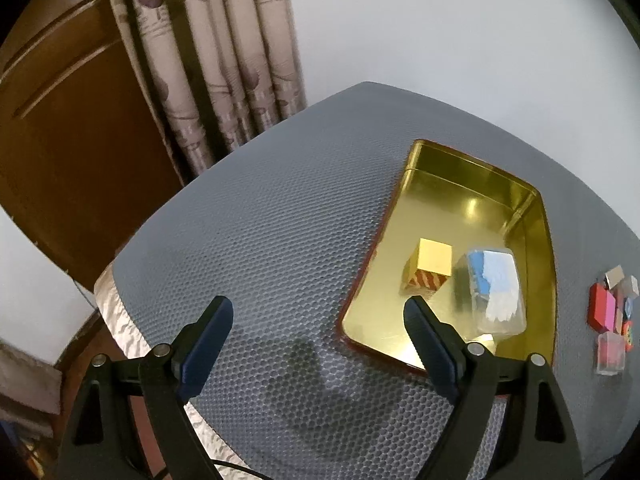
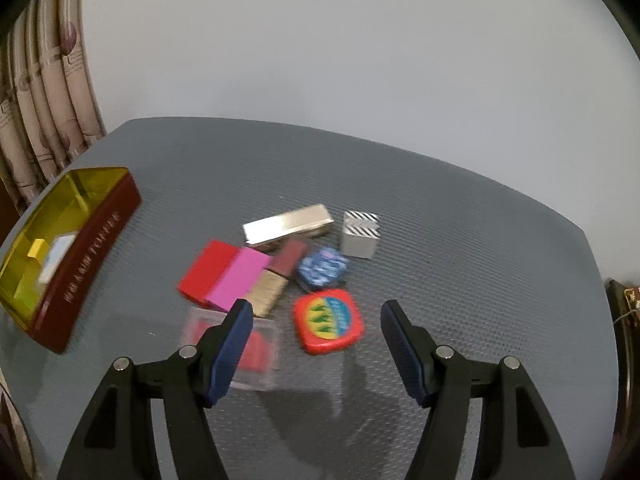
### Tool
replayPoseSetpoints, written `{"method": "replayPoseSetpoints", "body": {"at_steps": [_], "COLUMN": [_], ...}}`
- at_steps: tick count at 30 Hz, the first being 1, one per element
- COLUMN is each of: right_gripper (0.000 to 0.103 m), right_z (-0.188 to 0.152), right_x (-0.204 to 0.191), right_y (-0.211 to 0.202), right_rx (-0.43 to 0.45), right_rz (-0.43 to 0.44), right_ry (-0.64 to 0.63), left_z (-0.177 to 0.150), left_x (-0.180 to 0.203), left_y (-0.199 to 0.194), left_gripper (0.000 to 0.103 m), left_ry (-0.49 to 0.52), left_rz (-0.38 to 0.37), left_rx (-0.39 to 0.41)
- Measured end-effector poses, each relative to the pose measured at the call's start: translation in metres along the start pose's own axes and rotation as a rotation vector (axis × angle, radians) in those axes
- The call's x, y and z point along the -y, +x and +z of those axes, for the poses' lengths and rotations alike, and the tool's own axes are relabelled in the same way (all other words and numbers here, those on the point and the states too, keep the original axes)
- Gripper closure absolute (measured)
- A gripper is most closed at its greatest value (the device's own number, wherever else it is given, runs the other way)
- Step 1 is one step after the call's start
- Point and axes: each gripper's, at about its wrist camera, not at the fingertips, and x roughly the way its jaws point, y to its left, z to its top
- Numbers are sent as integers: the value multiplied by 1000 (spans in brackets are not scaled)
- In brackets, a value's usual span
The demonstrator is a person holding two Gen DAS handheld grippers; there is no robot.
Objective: Organize rigid objects
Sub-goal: 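Grasp the red round tape measure with the right gripper while the left gripper grasps the clear red-item box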
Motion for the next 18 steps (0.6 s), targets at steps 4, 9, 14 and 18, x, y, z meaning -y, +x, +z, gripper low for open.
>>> {"method": "replayPoseSetpoints", "body": {"at_steps": [4,9,14,18], "right_gripper": [35,35,34,34], "right_z": [-12,-24,-25,-27], "right_x": [9,15,5,-6], "right_y": [15,36,56,73], "right_rx": [-21,-41,-42,-39], "right_rz": [21,47,80,91], "right_ry": [-27,-58,-86,-111], "left_z": [-3,-6,-9,-15], "left_x": [9,21,32,53], "left_y": [-4,-13,-25,-31], "left_gripper": [18,17,14,14], "left_ry": [54,111,158,211], "left_rz": [-20,-60,-105,-141], "left_rx": [26,78,129,103]}}
